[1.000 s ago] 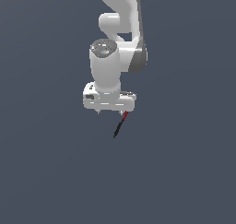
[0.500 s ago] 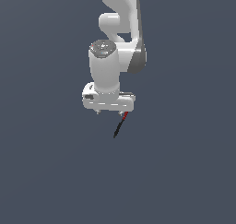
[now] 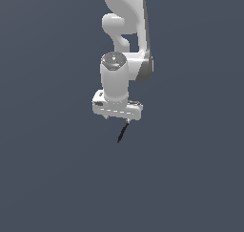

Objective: Pick up the object and move it to a goal position.

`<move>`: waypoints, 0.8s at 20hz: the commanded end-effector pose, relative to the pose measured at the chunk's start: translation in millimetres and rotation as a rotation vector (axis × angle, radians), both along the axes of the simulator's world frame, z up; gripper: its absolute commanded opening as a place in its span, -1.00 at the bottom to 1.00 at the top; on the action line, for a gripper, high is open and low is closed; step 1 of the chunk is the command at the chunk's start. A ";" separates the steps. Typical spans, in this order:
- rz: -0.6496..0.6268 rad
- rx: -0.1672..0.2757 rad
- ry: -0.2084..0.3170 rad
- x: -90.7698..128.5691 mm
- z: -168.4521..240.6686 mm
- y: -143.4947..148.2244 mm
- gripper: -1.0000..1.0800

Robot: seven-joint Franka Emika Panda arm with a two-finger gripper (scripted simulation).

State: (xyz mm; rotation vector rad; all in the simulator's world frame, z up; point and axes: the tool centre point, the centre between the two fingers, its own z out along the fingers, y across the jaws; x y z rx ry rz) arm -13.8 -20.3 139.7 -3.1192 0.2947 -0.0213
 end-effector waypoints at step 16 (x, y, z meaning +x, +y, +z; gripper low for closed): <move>-0.229 -0.005 0.015 -36.7 -78.8 38.3 0.92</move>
